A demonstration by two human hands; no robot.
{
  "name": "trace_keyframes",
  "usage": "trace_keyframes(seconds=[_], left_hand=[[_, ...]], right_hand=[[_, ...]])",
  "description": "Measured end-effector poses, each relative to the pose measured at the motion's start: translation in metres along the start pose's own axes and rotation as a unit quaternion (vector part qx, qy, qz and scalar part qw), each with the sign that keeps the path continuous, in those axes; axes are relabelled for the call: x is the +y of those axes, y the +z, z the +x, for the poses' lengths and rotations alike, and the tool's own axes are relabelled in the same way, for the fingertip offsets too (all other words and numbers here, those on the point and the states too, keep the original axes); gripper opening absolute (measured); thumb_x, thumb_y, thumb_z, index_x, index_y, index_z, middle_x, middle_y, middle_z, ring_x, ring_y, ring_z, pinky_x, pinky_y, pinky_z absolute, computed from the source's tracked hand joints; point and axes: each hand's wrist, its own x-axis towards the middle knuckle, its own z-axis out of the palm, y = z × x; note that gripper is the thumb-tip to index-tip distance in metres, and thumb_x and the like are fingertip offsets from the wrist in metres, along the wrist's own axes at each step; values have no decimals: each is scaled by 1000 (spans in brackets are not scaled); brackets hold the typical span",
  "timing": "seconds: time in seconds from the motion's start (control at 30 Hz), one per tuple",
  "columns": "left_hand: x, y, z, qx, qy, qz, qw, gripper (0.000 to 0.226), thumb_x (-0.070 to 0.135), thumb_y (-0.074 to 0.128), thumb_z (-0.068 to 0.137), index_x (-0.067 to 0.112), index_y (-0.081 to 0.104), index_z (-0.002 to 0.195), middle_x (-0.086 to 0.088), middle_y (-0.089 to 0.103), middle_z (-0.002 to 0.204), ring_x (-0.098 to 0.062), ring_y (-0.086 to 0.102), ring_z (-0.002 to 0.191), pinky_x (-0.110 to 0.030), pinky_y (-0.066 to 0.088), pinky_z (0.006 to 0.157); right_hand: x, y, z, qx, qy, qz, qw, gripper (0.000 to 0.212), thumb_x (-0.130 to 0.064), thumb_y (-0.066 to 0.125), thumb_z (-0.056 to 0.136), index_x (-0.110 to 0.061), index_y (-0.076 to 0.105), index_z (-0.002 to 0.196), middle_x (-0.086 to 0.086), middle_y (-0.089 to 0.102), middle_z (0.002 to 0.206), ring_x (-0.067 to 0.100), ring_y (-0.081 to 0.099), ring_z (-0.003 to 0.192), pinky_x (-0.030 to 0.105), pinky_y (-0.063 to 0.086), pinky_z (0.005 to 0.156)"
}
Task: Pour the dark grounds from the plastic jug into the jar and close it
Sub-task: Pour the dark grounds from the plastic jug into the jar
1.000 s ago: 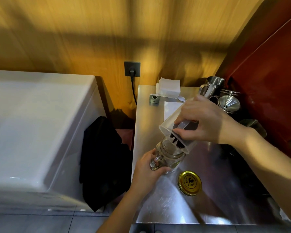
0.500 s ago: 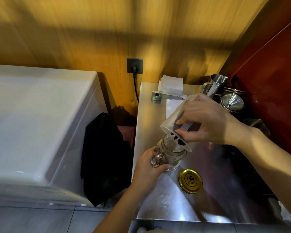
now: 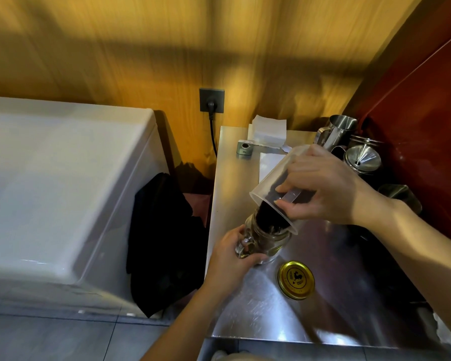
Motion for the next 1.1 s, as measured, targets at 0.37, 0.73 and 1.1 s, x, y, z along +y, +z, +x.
trace_keyframes(seconds=[0.37, 0.73, 1.1], left_hand=[[5, -4, -1, -6, -1, -12, 1000, 56, 45, 78, 64, 39, 53, 113, 26, 54, 103, 12, 47, 101, -5, 40, 72], [6, -6, -1, -12, -3, -20, 1000, 59, 42, 79, 64, 34, 53, 116, 20, 54, 105, 5, 51, 100, -7, 42, 74], [3, -3, -1, -12, -5, -5, 1000, 60, 45, 77, 66, 34, 52, 118, 13, 57, 112, -6, 51, 105, -26, 47, 84]], right_hand=[[1, 3, -3, 3, 1, -13, 1000, 30, -32, 61, 79, -5, 69, 68, 7, 69, 65, 23, 62, 64, 39, 40, 74], [1, 3, 1, 5, -20, -40, 999, 24, -26, 67, 76, -4, 68, 65, 5, 64, 57, 21, 56, 55, 41, 45, 68], [1, 3, -1, 9, -13, -25, 1000, 29, -29, 62, 80, -4, 68, 66, 6, 66, 59, 22, 57, 56, 45, 45, 71]])
